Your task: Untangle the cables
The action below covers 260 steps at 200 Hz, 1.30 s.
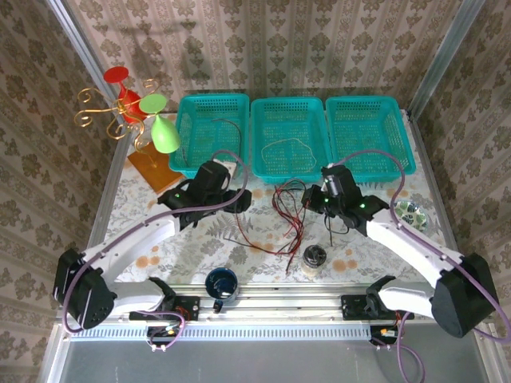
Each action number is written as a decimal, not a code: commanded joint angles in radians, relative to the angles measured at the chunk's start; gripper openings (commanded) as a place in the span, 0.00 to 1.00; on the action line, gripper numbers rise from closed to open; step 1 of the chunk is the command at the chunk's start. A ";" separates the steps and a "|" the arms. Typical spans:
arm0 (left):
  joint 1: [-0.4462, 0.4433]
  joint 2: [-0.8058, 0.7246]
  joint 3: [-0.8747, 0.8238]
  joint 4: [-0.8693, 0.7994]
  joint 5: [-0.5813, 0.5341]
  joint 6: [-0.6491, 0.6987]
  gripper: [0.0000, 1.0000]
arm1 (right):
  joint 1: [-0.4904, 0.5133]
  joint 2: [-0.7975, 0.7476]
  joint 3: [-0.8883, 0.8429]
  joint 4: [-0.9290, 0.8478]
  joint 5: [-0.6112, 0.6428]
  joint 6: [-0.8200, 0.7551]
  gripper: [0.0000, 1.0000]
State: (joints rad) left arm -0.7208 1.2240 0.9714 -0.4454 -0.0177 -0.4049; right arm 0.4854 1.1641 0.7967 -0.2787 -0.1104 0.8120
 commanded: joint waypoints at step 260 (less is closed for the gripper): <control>-0.044 -0.056 0.140 0.099 0.327 0.069 0.73 | 0.006 0.086 0.384 -0.052 -0.047 -0.066 0.00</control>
State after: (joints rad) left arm -0.7177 1.1355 1.1057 -0.4618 0.2325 -0.3462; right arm 0.4854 1.2369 1.1896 -0.3912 -0.1215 0.7296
